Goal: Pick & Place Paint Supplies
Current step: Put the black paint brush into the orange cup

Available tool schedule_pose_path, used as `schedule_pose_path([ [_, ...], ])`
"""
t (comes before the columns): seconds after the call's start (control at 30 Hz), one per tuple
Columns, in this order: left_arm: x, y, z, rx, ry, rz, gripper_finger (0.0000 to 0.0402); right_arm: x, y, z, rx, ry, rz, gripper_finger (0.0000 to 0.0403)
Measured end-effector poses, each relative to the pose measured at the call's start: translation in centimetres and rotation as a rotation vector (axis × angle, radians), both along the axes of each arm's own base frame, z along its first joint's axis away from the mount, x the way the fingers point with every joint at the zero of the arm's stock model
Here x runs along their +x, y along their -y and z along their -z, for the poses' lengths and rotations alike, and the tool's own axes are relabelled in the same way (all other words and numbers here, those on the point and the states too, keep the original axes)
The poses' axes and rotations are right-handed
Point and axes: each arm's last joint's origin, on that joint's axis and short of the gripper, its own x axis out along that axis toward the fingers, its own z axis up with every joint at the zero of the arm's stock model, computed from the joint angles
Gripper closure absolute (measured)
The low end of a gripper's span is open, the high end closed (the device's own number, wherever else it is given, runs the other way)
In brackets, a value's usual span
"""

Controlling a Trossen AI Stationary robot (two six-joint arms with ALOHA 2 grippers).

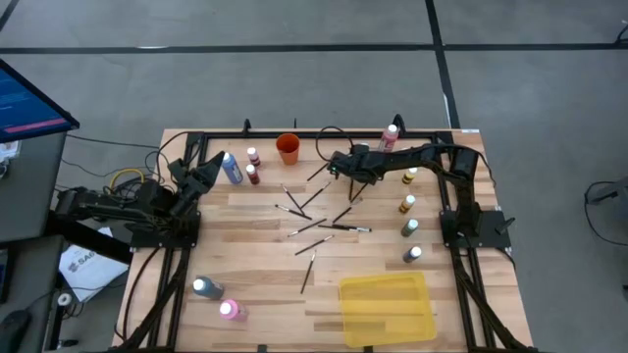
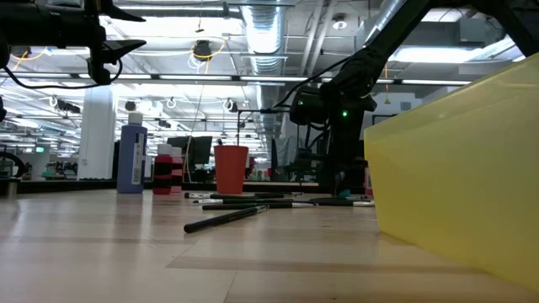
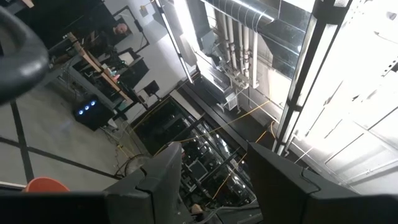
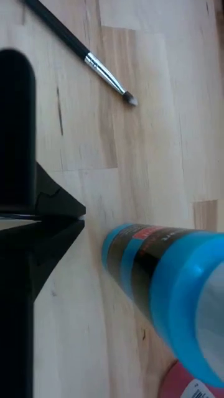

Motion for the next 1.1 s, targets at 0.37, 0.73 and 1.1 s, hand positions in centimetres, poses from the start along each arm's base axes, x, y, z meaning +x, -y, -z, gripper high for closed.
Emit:
schedule_pose_path([
  [0.37, 0.0, 0.0, 0.0, 0.0, 0.0, 0.0, 0.0225, 0.4, -1.2, -0.5, 0.039, 0.029, -0.041, 0.0401],
  [0.73, 0.0, 0.0, 0.0, 0.0, 0.0, 0.0, 0.0225, 2.1, -3.7, -5.4, -0.16, 0.217, -0.139, 0.0402],
  [1.1, 0.0, 0.0, 0.0, 0.009, -0.001, 0.012, 0.0225, 6.2, -4.1, -12.8, -0.636, 0.445, -0.423, 0.0403],
])
